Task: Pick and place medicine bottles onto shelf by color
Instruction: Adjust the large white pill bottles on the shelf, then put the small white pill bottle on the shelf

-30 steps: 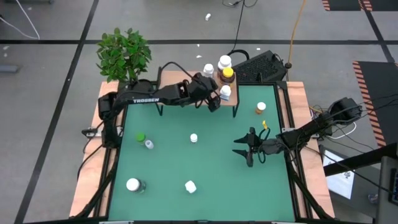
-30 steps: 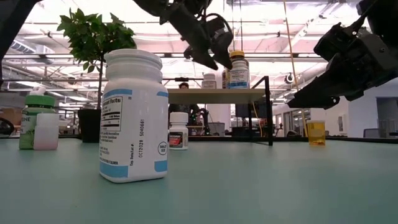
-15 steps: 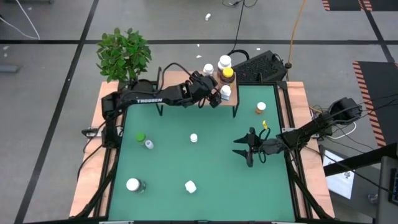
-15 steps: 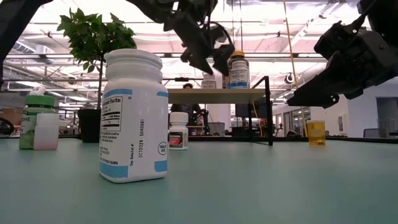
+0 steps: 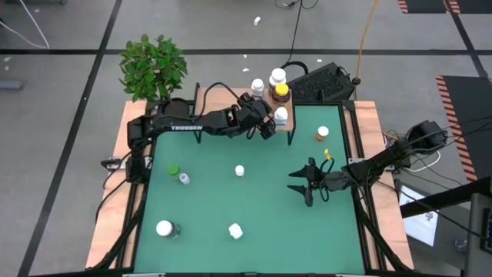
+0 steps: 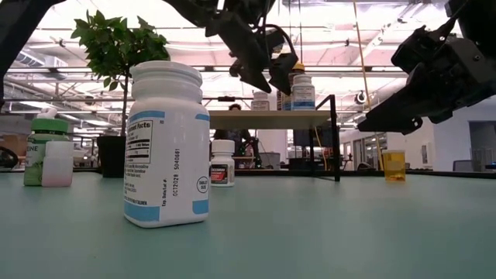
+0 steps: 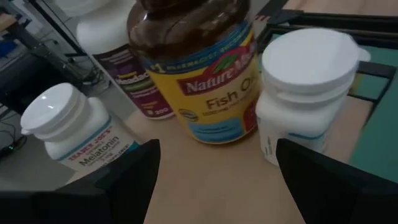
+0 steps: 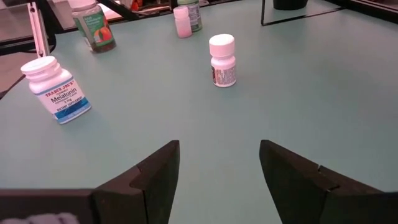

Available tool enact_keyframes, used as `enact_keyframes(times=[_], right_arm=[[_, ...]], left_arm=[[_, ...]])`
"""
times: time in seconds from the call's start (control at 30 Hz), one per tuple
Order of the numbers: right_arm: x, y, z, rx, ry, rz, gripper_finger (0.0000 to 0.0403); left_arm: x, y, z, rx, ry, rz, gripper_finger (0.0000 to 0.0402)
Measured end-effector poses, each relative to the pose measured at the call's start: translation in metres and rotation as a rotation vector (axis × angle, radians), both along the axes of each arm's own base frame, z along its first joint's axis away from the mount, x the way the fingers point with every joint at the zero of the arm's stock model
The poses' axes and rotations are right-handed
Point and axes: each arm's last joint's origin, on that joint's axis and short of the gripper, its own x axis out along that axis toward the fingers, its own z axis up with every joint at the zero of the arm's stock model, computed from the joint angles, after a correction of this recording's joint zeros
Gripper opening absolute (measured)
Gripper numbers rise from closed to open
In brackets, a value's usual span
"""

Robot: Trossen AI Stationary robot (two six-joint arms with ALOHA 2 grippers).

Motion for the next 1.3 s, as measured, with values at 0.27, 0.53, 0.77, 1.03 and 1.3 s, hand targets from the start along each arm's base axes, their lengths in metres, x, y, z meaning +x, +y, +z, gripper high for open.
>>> enact_keyframes(times=[0.27, 0.53, 0.77, 1.03, 1.3], right_arm=[[0.000, 0.001, 0.000, 0.006, -0.004, 0.005, 0.0215], [0.000, 0.002, 0.001, 0.008, -0.007, 0.013, 0.0215], [0.000, 0.004, 0.002, 0.023, -0.014, 0.044, 0.0215], [0.001, 0.006, 0.005, 0.049, -0.052, 0.065, 0.0215], [0.001, 0.007, 0.006, 0.053, -0.060, 0.075, 0.0215]], left_arm=[[-0.007, -0.005, 0.000, 0.000, 0.092, -0.022, 0.0324], [-0.054, -0.047, 0.036, -0.116, 0.251, -0.034, 0.0324], [-0.091, -0.111, 0.046, -0.268, 0.367, -0.062, 0.0323], [-0.085, -0.156, 0.004, -0.280, 0.325, -0.167, 0.0323], [-0.084, -0.137, -0.041, -0.372, 0.267, -0.153, 0.0323]])
